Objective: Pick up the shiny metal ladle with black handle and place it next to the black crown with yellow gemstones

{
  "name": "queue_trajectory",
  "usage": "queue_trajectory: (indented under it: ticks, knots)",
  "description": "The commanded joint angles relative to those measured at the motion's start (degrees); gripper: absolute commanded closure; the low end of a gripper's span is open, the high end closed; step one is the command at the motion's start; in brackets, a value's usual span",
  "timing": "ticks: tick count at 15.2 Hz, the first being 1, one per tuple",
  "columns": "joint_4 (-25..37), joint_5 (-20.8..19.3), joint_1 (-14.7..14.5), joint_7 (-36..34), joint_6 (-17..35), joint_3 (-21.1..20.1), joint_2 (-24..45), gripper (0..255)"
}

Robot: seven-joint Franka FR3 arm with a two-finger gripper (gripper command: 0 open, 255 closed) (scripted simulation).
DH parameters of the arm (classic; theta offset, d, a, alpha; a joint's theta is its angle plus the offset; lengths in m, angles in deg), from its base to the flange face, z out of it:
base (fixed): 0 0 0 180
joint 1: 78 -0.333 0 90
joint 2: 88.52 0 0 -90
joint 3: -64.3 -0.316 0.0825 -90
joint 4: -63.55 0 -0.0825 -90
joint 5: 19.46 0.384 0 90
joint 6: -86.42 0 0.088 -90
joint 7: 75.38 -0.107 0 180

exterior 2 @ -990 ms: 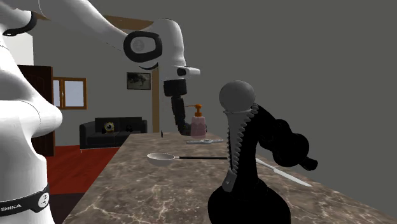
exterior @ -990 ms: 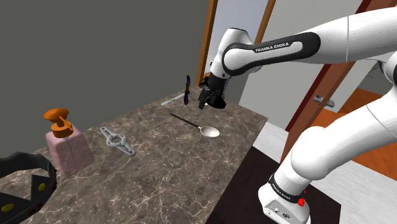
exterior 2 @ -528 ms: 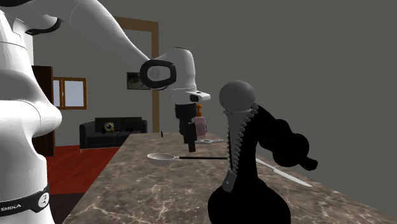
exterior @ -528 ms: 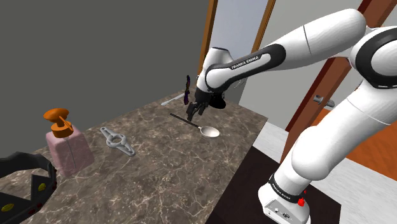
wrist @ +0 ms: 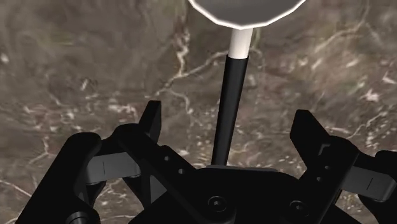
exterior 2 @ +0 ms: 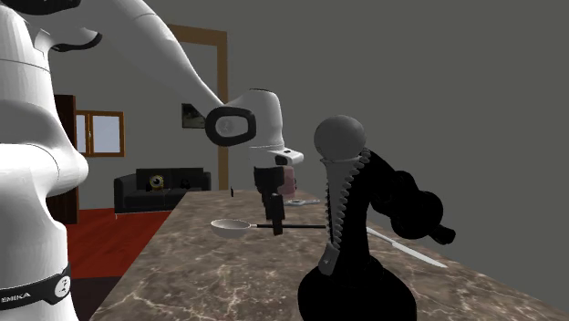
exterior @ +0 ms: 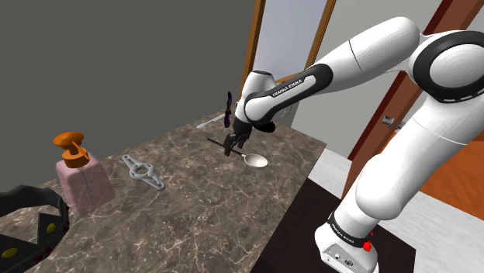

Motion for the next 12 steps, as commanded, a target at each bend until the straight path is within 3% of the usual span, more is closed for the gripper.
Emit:
queue_trajectory:
  ticks: [1,7,8,12]
  knots:
    - [0.01,0.00,0.01,0.06,0.57,0.00,0.52,0]
    - [0.01,0.00,0.01,0.06,0.56,0.00,0.52,0]
    - [0.01,0.00,0.01,0.06,0.56,0.00,0.52,255]
    - [0.13,-0.02,0.02,0.06,0.49,0.01,0.57,255]
